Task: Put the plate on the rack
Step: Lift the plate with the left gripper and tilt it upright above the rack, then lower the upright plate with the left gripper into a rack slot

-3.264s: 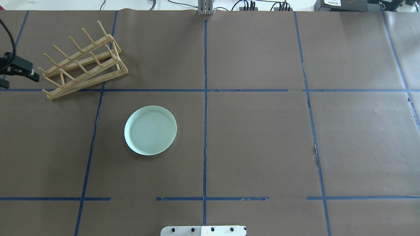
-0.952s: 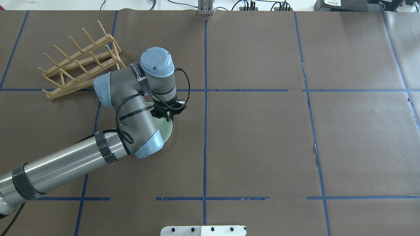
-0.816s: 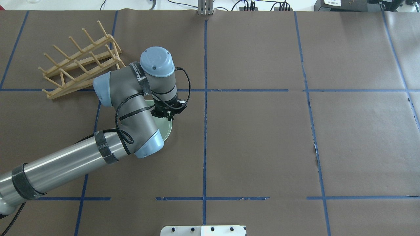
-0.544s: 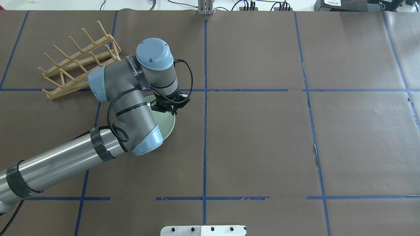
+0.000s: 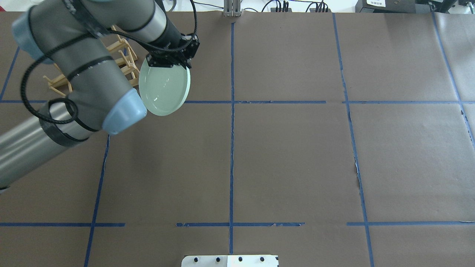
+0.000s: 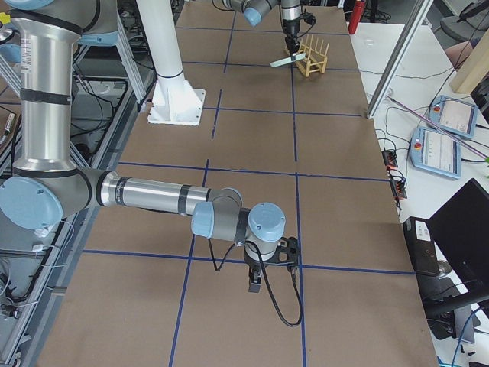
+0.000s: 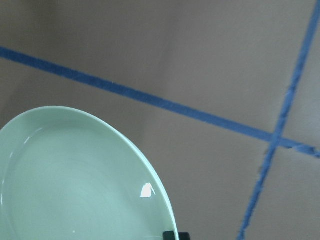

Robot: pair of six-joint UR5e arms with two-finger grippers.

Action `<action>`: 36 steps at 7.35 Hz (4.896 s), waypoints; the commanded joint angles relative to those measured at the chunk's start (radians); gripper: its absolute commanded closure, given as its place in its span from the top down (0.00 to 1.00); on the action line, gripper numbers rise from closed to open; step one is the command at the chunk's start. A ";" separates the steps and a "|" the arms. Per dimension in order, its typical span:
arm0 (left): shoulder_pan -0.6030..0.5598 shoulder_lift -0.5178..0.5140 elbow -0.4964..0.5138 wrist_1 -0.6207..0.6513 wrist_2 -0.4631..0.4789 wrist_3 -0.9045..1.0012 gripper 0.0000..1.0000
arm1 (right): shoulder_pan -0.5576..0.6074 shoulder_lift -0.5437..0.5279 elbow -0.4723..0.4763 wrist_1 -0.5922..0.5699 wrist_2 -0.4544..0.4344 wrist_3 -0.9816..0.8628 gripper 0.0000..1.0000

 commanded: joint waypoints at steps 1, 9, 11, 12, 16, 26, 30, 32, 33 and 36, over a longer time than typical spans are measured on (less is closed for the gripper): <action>-0.199 0.061 -0.018 -0.199 -0.148 0.005 0.00 | 0.000 0.000 0.000 0.000 0.000 0.001 1.00; -0.404 0.207 0.356 -1.051 -0.352 0.023 0.00 | 0.000 0.000 0.000 -0.001 0.000 0.000 1.00; -0.392 0.210 0.411 -1.324 -0.246 -0.224 0.00 | 0.000 0.000 0.000 0.000 0.000 0.000 1.00; -0.368 0.215 0.455 -1.414 -0.222 -0.231 0.00 | 0.000 0.000 0.000 -0.001 0.000 0.000 1.00; -0.344 0.223 0.481 -1.453 -0.222 -0.198 0.00 | 0.000 0.000 0.000 -0.001 0.000 0.000 1.00; -0.292 0.267 0.535 -1.510 -0.182 -0.164 0.00 | 0.000 0.000 0.000 0.000 0.000 0.000 1.00; -0.271 0.244 0.572 -1.508 -0.165 -0.161 0.00 | 0.000 0.000 0.000 0.000 0.000 0.000 1.00; -0.257 0.246 0.572 -1.508 -0.150 -0.161 0.00 | 0.000 0.000 0.000 -0.002 0.000 0.000 1.00; -0.255 0.249 0.572 -1.508 -0.150 -0.159 0.00 | 0.000 0.000 0.000 -0.002 0.000 0.000 1.00; -0.255 0.252 0.574 -1.508 -0.150 -0.141 0.00 | 0.000 0.000 0.000 0.000 0.000 0.000 1.00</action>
